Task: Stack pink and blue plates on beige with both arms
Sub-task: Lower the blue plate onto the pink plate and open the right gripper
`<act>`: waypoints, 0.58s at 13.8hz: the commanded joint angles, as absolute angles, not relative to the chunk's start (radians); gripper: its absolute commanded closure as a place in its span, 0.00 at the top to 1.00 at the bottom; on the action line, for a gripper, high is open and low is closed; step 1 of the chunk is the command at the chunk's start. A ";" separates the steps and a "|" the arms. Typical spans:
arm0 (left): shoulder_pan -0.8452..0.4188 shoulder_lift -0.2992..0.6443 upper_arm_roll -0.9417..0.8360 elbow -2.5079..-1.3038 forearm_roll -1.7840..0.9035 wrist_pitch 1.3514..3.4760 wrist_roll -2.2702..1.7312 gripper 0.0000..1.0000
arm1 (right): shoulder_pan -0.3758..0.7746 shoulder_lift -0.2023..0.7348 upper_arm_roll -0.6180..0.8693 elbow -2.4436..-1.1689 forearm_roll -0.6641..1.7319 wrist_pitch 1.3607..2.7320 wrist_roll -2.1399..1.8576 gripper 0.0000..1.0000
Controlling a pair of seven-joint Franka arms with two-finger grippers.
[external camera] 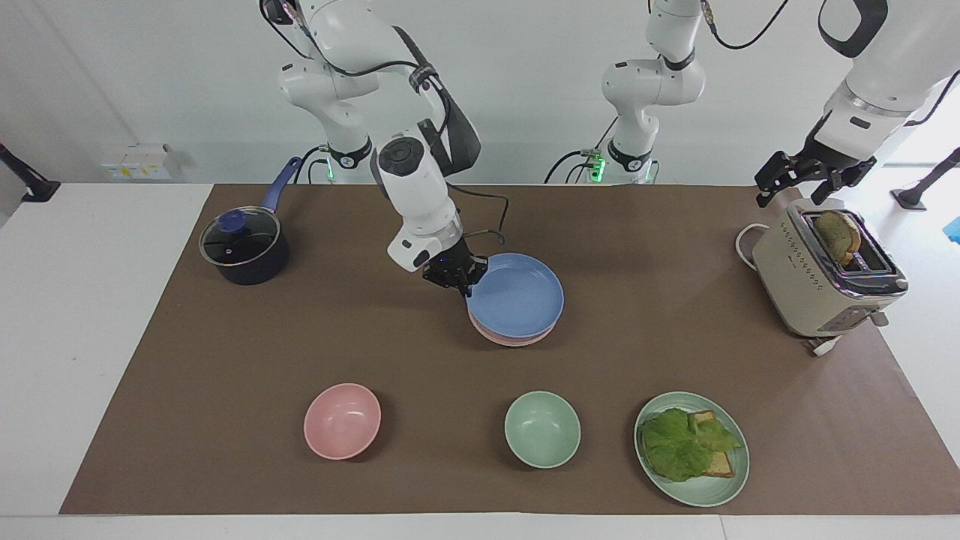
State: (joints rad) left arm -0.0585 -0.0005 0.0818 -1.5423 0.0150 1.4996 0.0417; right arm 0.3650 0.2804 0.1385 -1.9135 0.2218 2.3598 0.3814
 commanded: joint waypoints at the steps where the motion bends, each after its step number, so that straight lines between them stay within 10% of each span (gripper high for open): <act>1: -0.052 -0.021 0.078 -1.566 0.021 1.502 0.041 1.00 | 0.373 0.288 0.138 -1.933 0.230 2.393 0.370 0.00; 8: -0.052 -0.021 0.078 -1.566 0.020 1.502 0.041 1.00 | 0.361 0.290 0.137 -1.965 0.227 2.395 0.298 0.00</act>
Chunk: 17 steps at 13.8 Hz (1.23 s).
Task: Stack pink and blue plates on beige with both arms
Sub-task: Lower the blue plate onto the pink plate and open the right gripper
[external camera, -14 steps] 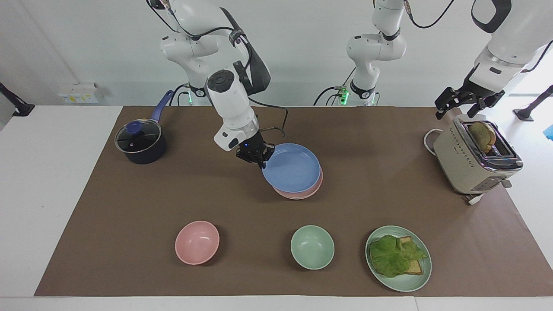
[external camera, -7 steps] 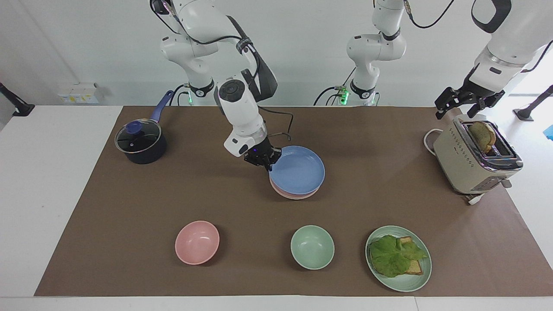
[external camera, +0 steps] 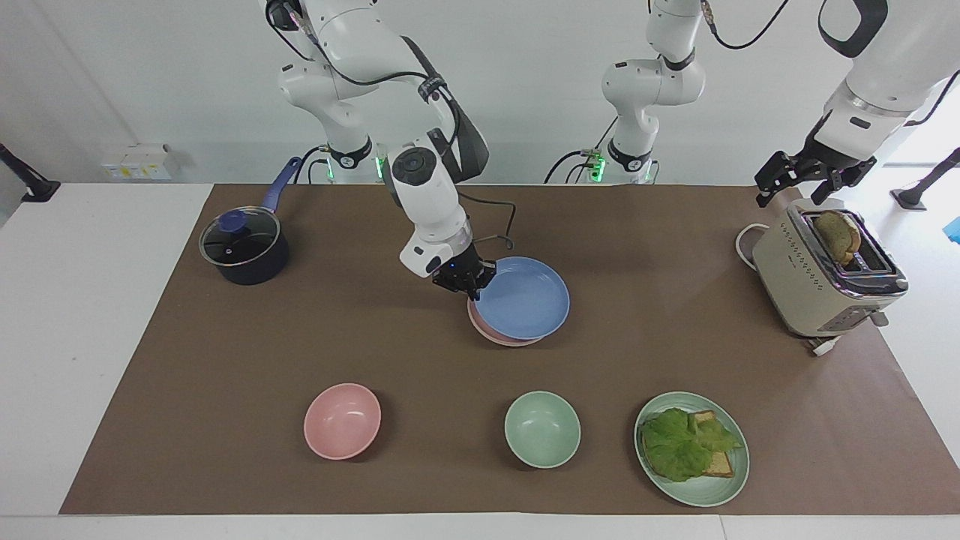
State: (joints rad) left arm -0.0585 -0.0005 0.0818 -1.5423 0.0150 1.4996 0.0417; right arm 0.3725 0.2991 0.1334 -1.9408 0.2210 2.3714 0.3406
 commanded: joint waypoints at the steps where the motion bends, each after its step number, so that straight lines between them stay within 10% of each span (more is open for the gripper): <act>1: -0.052 -0.021 0.078 -1.566 0.021 1.502 0.041 1.00 | 0.362 0.293 0.137 -1.967 0.227 2.404 0.298 0.00; 3: -0.052 -0.023 0.078 -1.566 0.021 1.502 0.041 1.00 | 0.360 0.293 0.137 -1.977 0.227 2.421 0.296 0.00; 5: -0.052 -0.021 0.078 -1.566 0.020 1.502 0.041 1.00 | 0.359 0.295 0.137 -1.977 0.227 2.421 0.295 0.23; 8: -0.052 -0.023 0.078 -1.566 0.021 1.502 0.041 1.00 | 0.353 0.296 0.135 -1.971 0.227 2.418 0.298 0.91; 9: -0.052 -0.023 0.078 -1.566 0.021 1.502 0.041 1.00 | 0.353 0.296 0.133 -1.965 0.226 2.418 0.299 1.00; 17: -0.052 -0.023 0.078 -1.566 0.020 1.502 0.041 1.00 | 0.223 0.190 0.124 -1.910 0.097 2.271 0.298 1.00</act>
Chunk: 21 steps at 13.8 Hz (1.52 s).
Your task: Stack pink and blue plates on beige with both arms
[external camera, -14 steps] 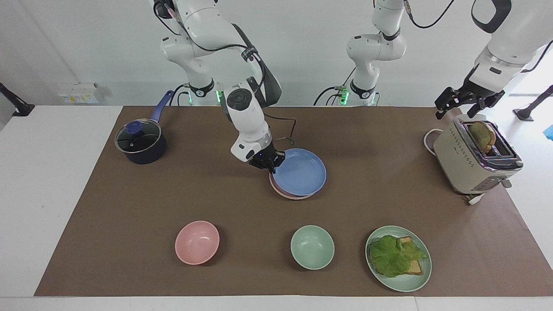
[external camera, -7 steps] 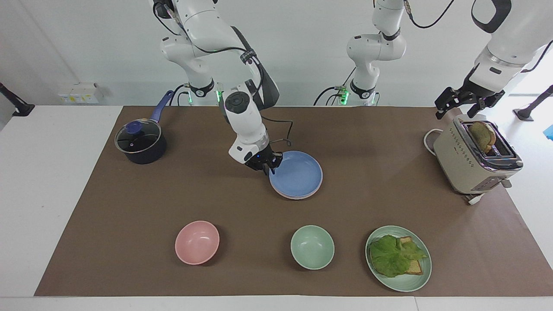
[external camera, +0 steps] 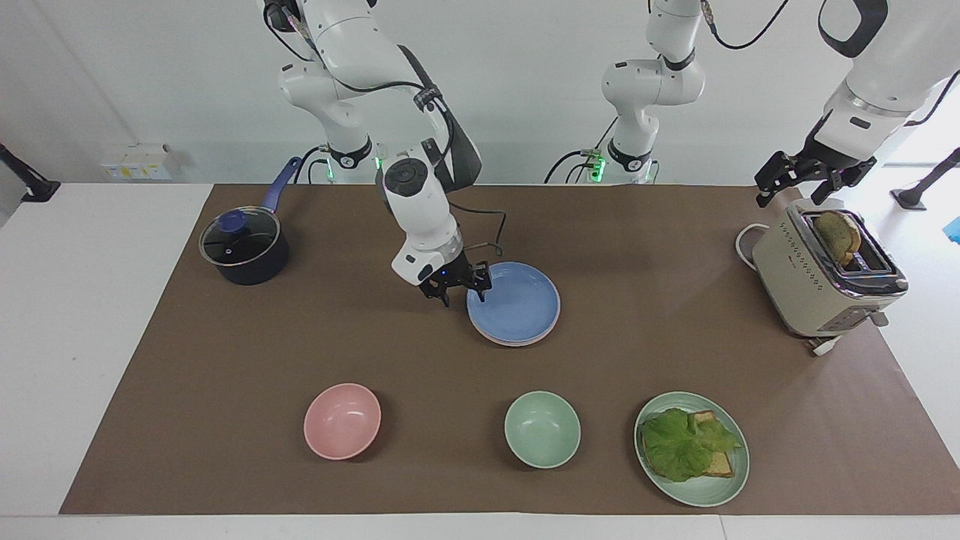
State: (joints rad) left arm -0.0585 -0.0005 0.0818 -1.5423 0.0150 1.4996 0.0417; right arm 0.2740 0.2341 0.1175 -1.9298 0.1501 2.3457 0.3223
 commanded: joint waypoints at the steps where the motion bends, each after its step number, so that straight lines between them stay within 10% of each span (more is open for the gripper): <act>1: -0.052 -0.021 0.078 -1.566 0.021 1.502 0.041 1.00 | 0.209 0.178 0.123 -1.889 0.077 2.231 0.299 1.00; 21: -0.052 -0.021 0.078 -1.566 0.020 1.502 0.041 1.00 | 0.003 -0.075 0.097 -1.617 0.000 1.580 0.126 1.00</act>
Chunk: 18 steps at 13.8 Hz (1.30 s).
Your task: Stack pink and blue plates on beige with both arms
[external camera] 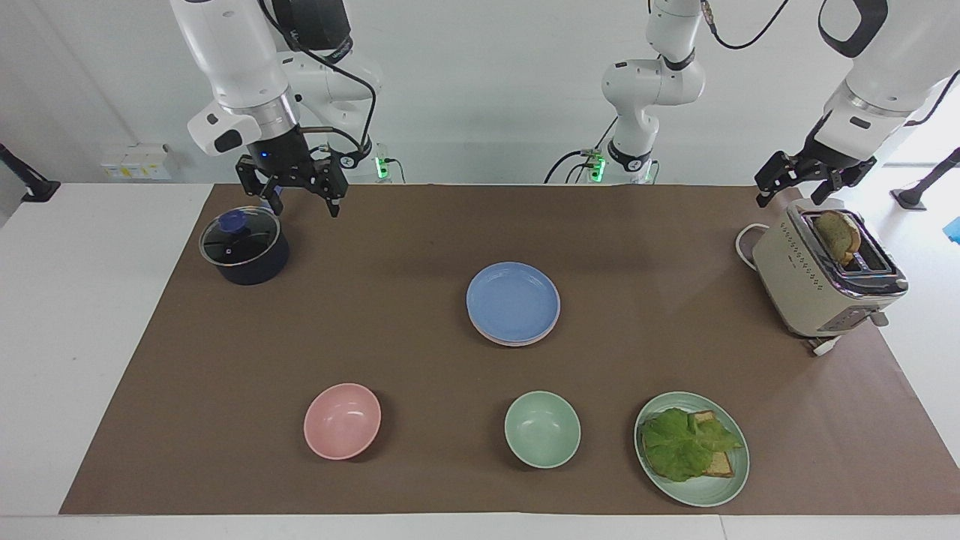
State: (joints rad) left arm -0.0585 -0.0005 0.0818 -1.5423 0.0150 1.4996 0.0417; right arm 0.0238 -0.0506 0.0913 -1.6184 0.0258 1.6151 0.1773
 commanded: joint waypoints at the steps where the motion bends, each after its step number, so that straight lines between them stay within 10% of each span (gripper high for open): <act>1: -0.052 -0.021 0.078 -1.566 0.020 1.502 0.041 1.00 | 0.002 -0.086 0.098 -1.623 -0.030 1.583 0.115 1.00; 18: -0.052 -0.021 0.078 -1.566 0.021 1.502 0.041 1.00 | -0.069 -0.101 0.057 -1.637 -0.011 1.552 0.080 1.00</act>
State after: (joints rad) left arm -0.0585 -0.0005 0.0818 -1.5423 0.0150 1.4996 0.0417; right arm -0.0587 -0.0855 0.0581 -1.6292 -0.0123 1.5634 0.1069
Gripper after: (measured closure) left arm 0.000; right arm 0.000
